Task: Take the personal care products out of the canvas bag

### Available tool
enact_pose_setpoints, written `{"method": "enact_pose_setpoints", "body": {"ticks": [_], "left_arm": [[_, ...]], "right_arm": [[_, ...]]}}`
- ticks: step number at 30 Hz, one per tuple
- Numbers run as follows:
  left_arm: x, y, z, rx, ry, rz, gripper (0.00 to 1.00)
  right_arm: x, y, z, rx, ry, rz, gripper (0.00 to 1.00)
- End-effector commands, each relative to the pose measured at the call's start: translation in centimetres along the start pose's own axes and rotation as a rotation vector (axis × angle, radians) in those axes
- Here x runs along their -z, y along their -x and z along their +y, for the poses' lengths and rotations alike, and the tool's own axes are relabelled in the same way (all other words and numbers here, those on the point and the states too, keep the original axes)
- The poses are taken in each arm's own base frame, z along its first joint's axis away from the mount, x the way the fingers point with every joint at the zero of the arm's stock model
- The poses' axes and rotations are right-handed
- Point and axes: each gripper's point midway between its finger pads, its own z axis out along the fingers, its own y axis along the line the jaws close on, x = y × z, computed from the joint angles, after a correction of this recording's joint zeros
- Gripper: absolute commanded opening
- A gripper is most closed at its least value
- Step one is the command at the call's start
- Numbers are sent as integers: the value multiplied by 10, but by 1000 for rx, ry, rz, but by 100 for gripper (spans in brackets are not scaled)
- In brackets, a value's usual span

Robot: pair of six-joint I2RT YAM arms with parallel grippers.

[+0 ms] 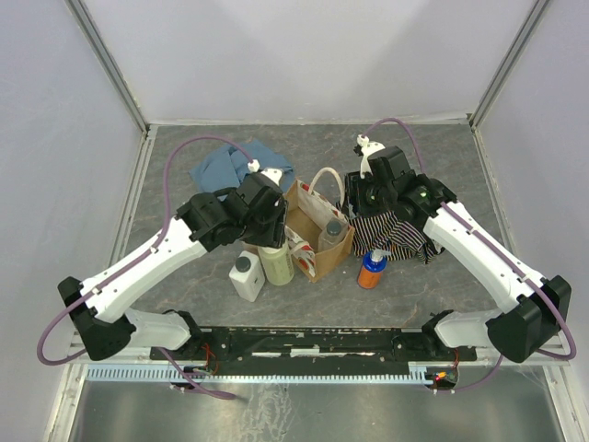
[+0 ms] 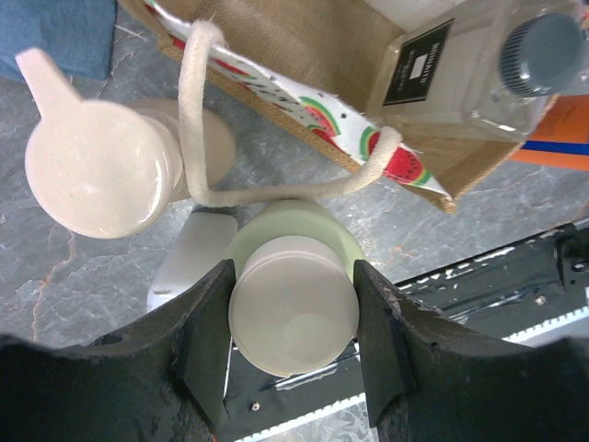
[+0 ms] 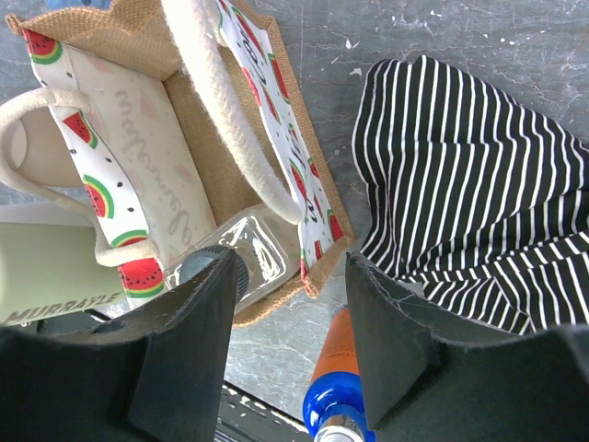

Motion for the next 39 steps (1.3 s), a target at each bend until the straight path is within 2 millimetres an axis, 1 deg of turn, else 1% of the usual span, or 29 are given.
{"method": "enact_pose_setpoints", "body": {"ticks": [1, 4, 9, 11, 14, 17, 22, 26, 29, 34, 36, 39], "left_arm": [[6, 34, -8, 114, -46, -215, 31], [-3, 28, 3, 123, -5, -242, 32], [-22, 18, 8, 112, 12, -250, 35], [-30, 13, 9, 104, 22, -243, 38], [-36, 10, 10, 100, 27, -239, 50], [-38, 8, 10, 100, 33, -241, 58], [-33, 11, 7, 96, 14, -250, 66], [-21, 17, 3, 118, -7, -269, 67], [-9, 26, -6, 127, -41, -279, 67], [9, 48, -35, 91, -120, -317, 67], [7, 54, -47, 65, -130, -313, 67], [-8, 55, -64, 12, -131, -290, 67]], "right_arm": [[8, 23, 12, -21, 51, -78, 58], [7, 23, 14, -22, 58, -72, 58], [8, 23, 13, -18, 51, -73, 58], [9, 23, 11, -14, 45, -72, 58], [9, 22, 9, -11, 34, -70, 58], [8, 20, 7, -8, 26, -65, 59], [8, 20, 7, -8, 24, -61, 59], [6, 20, 7, -9, 23, -59, 59], [5, 19, 7, -12, 24, -56, 59], [5, 20, 7, -14, 23, -59, 59], [5, 20, 6, -14, 19, -60, 59], [8, 23, 4, -15, 5, -73, 59]]}}
